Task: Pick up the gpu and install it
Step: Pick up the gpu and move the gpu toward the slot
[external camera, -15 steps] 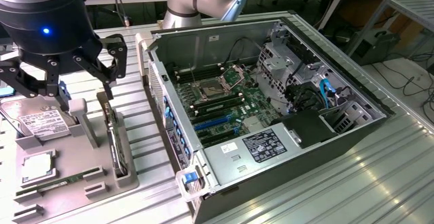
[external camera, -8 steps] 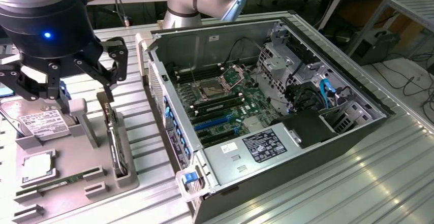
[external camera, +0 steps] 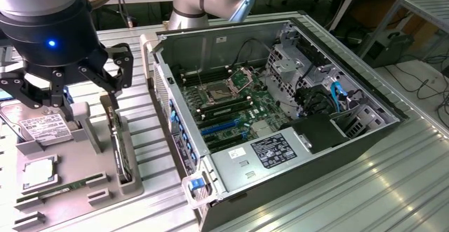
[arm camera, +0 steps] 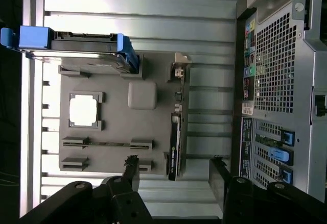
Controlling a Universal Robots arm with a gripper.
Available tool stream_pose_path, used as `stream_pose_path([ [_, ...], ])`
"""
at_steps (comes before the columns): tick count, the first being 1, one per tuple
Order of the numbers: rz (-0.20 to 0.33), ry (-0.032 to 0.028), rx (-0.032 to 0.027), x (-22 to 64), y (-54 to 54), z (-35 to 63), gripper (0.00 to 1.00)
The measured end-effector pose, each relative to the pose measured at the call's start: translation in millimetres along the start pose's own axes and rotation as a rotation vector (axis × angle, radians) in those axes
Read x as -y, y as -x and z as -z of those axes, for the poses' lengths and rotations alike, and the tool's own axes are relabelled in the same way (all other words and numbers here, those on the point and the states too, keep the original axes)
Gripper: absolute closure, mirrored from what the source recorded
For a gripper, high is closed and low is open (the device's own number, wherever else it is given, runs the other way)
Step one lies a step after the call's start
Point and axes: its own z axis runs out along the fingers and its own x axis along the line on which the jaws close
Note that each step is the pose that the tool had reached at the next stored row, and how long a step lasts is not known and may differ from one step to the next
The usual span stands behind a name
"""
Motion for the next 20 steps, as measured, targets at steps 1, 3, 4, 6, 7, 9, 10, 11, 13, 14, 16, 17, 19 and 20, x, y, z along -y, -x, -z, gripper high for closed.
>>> stream_pose_path([
  [1, 0.000, 0.0000, 0.0000, 0.1, 0.0, -1.3, 0.34],
  [3, 0.000, 0.0001, 0.0001, 0.2, -0.1, -3.5, 0.34],
  [4, 0.000, 0.0000, -0.0001, 0.3, -0.1, -4.8, 0.34],
  [6, 0.000, 0.0000, -0.0001, 0.4, -0.2, -7.0, 0.34],
  [7, 0.002, 0.0001, 0.0000, 0.5, -0.2, -8.4, 0.34],
  [9, 0.006, 0.0001, -0.0003, 0.6, -0.3, -11.1, 0.34],
  [10, 0.007, 0.0001, -0.0003, 0.4, 0.0, -12.6, 0.34],
  [11, 0.007, 0.0000, -0.0004, -0.2, 0.4, -13.9, 0.34],
  [13, 0.007, 0.0000, -0.0003, -1.1, 0.7, -16.6, 0.34],
  [14, 0.007, -0.0001, -0.0003, -1.5, 0.9, -17.6, 0.34],
  [16, 0.007, -0.0007, -0.0005, -3.3, 1.4, -19.4, 0.34],
  [17, 0.007, -0.0008, -0.0003, -4.3, 1.6, -20.3, 0.34],
  [19, 0.007, -0.0011, -0.0004, -6.4, 1.9, -22.2, 0.34],
  [20, 0.007, -0.0011, -0.0004, -7.6, 2.0, -22.8, 0.34],
])
